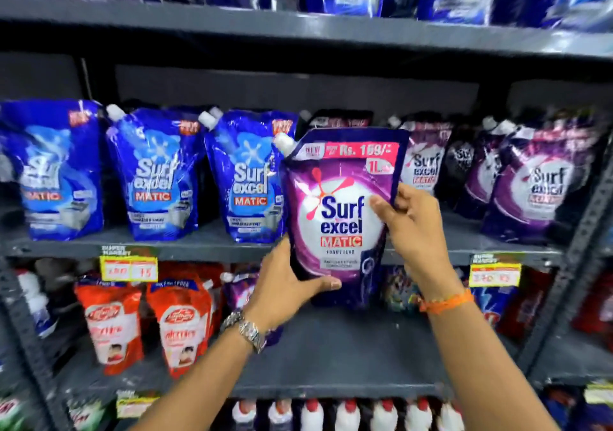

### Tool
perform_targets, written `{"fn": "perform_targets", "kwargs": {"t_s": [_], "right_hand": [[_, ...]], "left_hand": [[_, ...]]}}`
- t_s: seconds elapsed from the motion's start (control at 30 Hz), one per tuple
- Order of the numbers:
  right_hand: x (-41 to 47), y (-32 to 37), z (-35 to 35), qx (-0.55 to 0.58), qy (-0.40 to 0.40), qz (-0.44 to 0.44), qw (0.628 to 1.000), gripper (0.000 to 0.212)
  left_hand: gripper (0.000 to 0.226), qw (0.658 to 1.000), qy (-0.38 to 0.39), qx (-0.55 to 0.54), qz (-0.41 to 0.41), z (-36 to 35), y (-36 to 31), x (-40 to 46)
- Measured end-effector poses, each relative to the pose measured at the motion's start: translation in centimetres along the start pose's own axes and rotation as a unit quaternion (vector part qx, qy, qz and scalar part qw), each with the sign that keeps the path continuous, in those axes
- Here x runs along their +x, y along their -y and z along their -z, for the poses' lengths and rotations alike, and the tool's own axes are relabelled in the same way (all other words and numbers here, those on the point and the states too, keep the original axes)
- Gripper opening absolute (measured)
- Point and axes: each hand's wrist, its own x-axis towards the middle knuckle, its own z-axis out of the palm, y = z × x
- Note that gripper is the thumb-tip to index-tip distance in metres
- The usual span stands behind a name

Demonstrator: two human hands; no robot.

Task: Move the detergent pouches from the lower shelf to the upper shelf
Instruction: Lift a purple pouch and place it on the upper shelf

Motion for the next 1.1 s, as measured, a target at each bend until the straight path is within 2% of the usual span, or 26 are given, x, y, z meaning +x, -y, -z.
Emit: {"fn": "perform_targets", "kwargs": {"t_s": [0.17,0.4,0.67,0.9,1.0,1.1], "right_hand": [[7.1,0.6,0.4,-0.01,-0.014,0.009,1.0,0.014],[10.8,-0.9,0.9,-0.035,-0.03,-0.009,0.999,0.016],[12.9,-2.0,1.0,-0.036,-0.032,-0.027,0.998,0.021],[13.0,-2.3,1.1,-0.003,-0.023,-0.047,0.999,0.028],[11.4,-1.9,1.4,-0.008,-0.032,-0.057,0.998,0.045],[9.0,-1.6,2.1,-0.064,-0.09,-0.028,0.993,0.049]], "left_hand": [[0.084,1.0,0.022,0.021,0.008,-0.6,-3.0,7.3],[0.079,0.997,0.013,0.067,0.043,-2.6,-3.6,12.1],[0.078,0.996,0.021,0.077,0.036,-3.7,-3.6,13.6],[0.103,0.993,0.018,0.113,0.032,-2.8,-3.7,13.8],[0.112,0.997,-0.006,0.079,0.02,-1.6,-3.9,11.7],[0.105,0.999,-0.032,0.017,-0.012,-0.2,-3.7,8.4]]}}
